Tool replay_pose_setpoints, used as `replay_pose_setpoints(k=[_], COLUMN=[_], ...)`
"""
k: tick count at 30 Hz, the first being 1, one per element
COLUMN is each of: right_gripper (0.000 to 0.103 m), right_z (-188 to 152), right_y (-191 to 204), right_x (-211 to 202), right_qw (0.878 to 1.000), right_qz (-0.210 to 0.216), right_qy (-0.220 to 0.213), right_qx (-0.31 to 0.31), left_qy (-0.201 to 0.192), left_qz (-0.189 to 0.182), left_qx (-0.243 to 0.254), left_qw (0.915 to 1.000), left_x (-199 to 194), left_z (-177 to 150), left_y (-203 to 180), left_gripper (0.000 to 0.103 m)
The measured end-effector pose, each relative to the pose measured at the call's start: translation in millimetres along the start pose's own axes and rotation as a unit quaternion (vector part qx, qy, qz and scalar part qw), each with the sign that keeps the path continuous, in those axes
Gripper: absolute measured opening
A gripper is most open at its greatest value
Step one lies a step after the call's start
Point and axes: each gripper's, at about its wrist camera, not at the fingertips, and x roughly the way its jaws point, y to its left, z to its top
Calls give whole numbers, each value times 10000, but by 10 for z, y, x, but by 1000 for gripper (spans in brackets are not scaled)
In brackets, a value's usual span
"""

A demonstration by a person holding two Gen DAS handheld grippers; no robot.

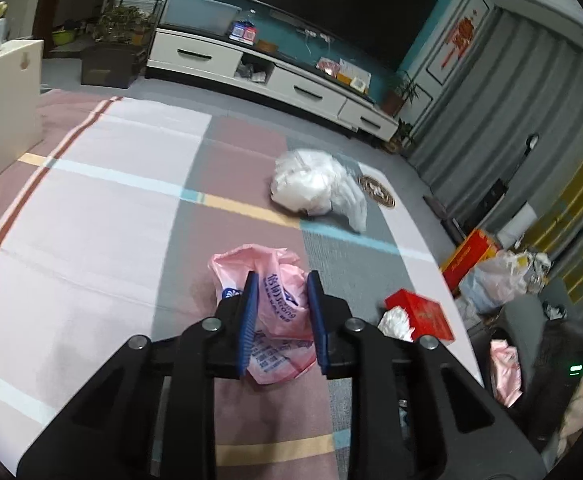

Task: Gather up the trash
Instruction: 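Grasp the pink printed plastic bag with the left tool while the right tool grasps the white tissue, then carry the pink bag and white tissue over the black bin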

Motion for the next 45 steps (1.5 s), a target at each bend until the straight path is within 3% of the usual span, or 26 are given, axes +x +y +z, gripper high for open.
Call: replay_pose_setpoints(k=[5,8,12,22,25,32,45], right_gripper=[54,35,27,27,27,27,27], right_z=[55,77,44,-224,-308,-416,-452], right_y=[25,64,69,59,-13,-354,-903], right_x=[111,153,96,-500,-728,-1231,-1614], right_qw=[9997,9994,9990,9992,9991,9977,9929], right_qz=[-157,-332,-415,378,392,-71,-496], right_qy=[-10,-29,-48,79,-43,-652,-1078], right_qx=[193,137,143,-69,-139,-183,-29], left_qy=[-109,-108,-91,-34,-27,-4,184], left_qz=[-62,-42,-24,-74,-152,-435,-974], left_qx=[-60,-104,-95,725,962,1382,1591], left_qw=[9999,9999,9999,9973,9952,9894,9823], left_x=[-137,-146,-166,-389,-508,-777,-955], left_z=[48,62,62,-128,-230,-504,-1020], left_y=[50,86,86,-413,-596,-1019,-1549], left_gripper=[26,26,26,27,27,27,27])
